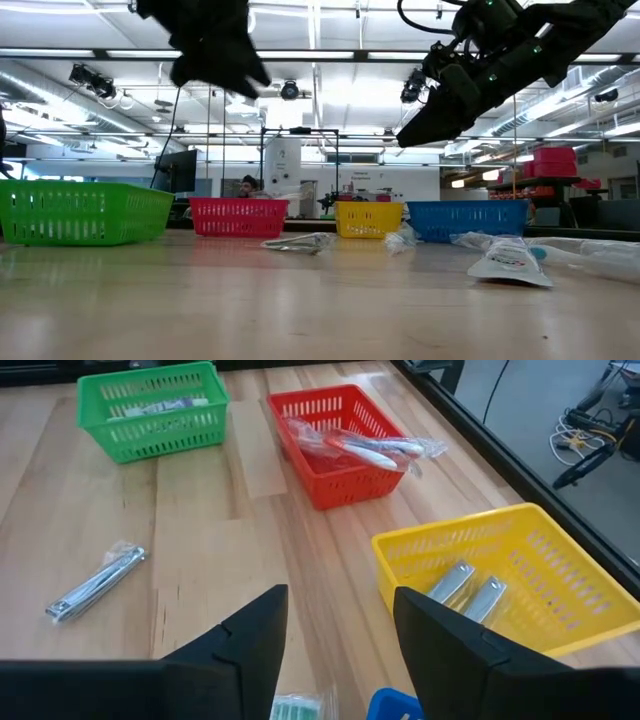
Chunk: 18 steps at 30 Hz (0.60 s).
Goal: Pick & Place Travel size toiletries
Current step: Put the green toothbrush into the red bin
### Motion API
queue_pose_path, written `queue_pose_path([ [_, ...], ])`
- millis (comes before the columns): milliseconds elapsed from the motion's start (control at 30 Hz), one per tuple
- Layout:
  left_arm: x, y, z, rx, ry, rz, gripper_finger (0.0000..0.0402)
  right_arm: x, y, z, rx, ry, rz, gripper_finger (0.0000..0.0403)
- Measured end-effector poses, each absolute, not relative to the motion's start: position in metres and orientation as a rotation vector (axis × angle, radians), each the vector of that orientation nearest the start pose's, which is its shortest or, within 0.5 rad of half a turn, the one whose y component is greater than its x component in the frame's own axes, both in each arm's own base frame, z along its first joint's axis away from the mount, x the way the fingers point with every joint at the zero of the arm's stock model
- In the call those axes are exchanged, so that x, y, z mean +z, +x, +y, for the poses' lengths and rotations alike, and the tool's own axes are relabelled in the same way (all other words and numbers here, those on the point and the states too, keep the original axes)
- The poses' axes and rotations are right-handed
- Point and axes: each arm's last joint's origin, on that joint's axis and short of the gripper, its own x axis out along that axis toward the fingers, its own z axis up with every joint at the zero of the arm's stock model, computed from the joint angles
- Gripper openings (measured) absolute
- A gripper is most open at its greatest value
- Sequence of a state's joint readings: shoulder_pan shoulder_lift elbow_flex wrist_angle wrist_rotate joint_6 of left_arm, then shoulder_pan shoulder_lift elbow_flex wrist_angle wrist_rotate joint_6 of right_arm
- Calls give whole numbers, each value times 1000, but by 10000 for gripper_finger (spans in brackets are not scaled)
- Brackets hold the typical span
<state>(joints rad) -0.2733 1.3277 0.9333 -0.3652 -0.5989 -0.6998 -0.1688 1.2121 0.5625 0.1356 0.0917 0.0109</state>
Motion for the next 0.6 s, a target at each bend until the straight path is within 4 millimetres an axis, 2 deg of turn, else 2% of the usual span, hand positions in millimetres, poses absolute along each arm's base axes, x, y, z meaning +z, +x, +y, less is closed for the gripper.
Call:
queue_pose_path([
  [233, 267, 274, -60, 474, -327, 451, 169, 203, 239, -43, -219, 4, 518, 191],
  [467, 267, 274, -60, 475, -324, 450, 169, 202, 242, -22, 106, -36, 510, 194],
  [600, 268, 274, -60, 483, -323, 441, 169, 191, 252, -4, 219, -122, 512, 202],
])
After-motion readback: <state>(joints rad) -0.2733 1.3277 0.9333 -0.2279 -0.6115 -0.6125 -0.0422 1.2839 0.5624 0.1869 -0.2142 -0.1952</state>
